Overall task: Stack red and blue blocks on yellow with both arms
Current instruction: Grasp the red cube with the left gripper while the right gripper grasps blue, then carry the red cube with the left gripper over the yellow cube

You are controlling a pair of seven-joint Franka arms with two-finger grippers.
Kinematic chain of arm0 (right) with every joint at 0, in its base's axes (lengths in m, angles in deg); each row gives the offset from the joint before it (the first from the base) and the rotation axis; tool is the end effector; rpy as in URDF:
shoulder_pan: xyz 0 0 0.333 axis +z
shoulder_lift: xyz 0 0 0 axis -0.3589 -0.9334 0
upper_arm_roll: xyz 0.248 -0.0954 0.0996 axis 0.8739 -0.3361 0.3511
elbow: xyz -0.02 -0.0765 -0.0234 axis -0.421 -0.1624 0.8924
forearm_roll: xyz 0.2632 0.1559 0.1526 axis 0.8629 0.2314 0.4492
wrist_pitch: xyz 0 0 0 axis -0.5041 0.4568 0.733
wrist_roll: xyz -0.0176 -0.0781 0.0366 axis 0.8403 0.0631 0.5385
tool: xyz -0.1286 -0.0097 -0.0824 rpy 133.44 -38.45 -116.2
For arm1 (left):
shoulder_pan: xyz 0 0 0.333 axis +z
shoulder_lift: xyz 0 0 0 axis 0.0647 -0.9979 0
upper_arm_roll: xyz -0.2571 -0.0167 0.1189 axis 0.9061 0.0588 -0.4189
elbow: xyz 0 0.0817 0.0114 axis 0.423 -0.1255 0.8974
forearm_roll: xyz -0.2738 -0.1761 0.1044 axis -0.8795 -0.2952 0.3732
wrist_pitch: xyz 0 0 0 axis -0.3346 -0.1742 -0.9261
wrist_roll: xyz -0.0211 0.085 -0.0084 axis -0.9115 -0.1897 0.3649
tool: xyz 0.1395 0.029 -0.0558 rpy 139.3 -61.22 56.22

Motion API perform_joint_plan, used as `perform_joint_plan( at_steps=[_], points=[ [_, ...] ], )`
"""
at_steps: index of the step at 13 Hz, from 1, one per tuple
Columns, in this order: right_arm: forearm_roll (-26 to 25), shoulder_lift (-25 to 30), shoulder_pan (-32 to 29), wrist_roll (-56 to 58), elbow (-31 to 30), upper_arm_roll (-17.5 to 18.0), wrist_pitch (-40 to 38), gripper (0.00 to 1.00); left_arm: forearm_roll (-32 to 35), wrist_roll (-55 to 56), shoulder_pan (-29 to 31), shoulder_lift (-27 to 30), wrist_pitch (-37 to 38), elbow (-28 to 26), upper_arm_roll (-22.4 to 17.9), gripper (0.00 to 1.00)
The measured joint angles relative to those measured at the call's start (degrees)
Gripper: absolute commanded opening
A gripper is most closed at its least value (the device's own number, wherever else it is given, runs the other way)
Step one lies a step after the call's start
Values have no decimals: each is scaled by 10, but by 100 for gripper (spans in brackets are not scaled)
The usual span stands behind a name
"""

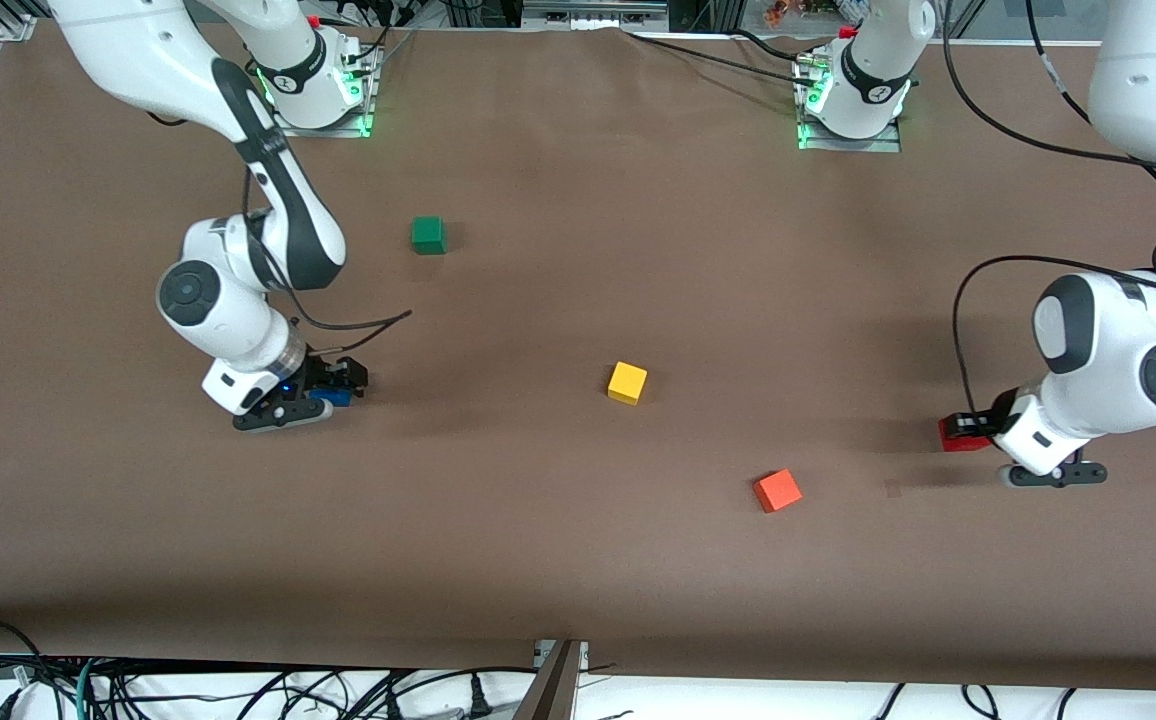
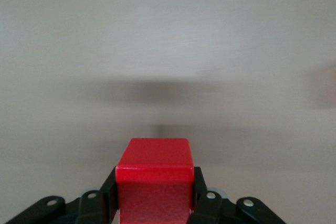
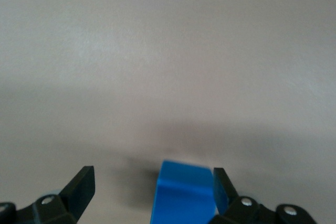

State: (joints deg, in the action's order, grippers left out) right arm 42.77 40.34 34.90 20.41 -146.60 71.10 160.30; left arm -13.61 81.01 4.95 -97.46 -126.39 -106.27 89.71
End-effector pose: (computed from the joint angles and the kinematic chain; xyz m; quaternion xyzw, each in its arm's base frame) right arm 0.5707 0.1277 0.1882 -0.9934 -0.0949 -0.0597 0.0254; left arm 0.6171 0.0163 0.2522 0.9988 0.0329 -0.0364 0.0055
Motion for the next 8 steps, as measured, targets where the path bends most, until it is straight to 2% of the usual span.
perform_joint_plan(
  at_steps=[3,6,8],
  points=[
    [0,-20,-2,6,1,-1,23,98,0,138,-122,12,67,66,10,0],
    [0,-20,-4,6,1,-2,17,98,-2,229,-246,2,69,79,13,0],
    [1,-17,-5,6,4,-4,-26,98,-15,260,-308,-16,63,91,12,0]
  ],
)
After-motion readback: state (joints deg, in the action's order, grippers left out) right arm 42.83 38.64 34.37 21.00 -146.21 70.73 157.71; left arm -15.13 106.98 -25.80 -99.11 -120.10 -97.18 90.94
